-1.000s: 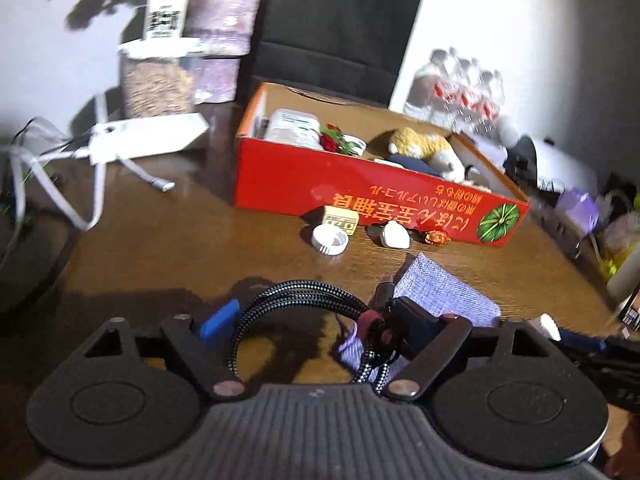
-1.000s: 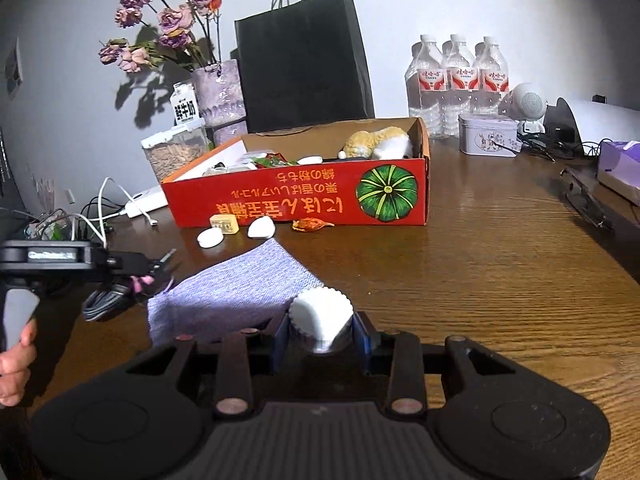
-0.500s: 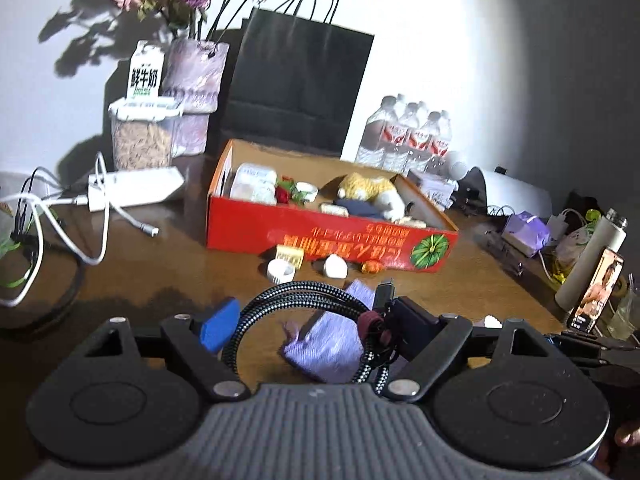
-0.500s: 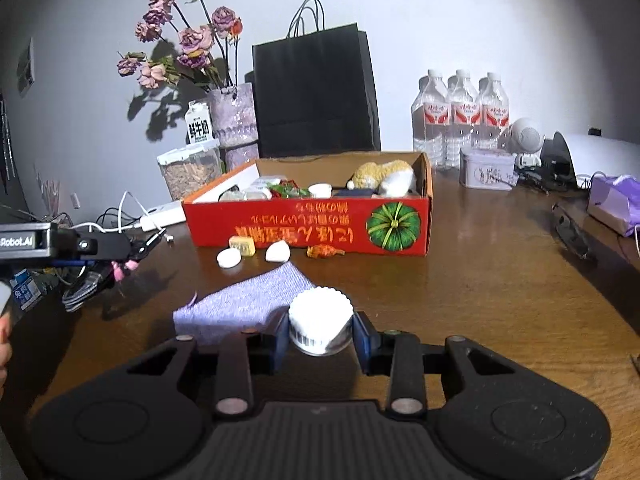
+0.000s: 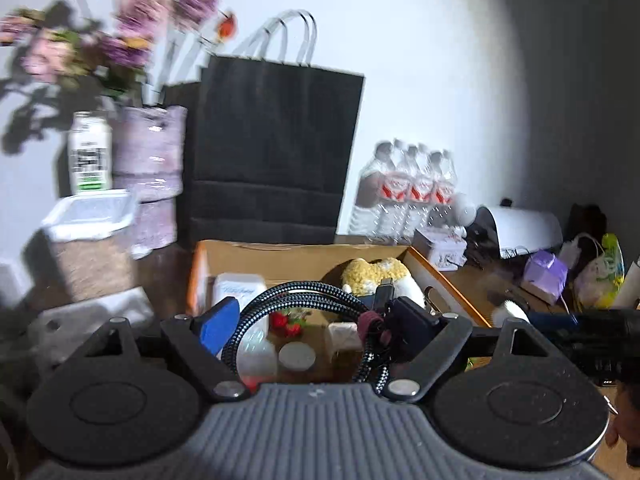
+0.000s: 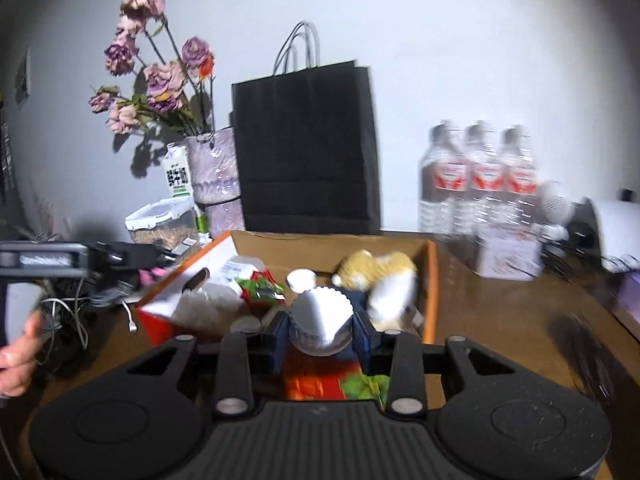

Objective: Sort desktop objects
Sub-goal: 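Carry the cable and white cap with both tools over the cardboard box, then open both tools to drop the cable and cap into the cardboard box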

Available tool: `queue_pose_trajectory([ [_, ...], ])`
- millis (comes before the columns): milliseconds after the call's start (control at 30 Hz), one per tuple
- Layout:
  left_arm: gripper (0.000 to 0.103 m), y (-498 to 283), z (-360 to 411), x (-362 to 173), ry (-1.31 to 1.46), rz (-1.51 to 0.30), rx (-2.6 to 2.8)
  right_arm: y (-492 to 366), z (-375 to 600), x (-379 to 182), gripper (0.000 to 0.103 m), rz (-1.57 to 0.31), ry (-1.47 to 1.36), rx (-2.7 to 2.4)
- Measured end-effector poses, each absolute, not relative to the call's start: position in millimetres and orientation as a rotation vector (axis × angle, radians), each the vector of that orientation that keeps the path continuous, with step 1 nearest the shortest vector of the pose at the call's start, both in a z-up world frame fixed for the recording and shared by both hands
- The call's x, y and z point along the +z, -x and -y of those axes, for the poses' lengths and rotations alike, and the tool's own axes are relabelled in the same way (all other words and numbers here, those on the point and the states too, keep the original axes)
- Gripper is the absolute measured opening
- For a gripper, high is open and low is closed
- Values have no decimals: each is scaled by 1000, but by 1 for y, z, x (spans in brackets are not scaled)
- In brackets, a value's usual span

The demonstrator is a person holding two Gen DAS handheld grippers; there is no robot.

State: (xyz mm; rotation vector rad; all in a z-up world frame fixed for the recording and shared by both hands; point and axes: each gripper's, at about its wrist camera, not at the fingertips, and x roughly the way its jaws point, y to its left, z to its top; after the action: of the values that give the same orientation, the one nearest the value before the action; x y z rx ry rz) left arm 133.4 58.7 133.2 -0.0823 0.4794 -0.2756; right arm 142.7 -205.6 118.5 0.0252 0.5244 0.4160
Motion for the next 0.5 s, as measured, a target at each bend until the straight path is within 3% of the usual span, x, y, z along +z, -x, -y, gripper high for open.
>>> queue_pose_trajectory([
  [233, 86, -214, -52, 96, 47, -629, -270, -243, 184, 103, 33, -678, -119, 471],
  [500, 89, -249, -14, 52, -132, -701, -266, -319, 136, 74, 33, -832, -77, 451],
])
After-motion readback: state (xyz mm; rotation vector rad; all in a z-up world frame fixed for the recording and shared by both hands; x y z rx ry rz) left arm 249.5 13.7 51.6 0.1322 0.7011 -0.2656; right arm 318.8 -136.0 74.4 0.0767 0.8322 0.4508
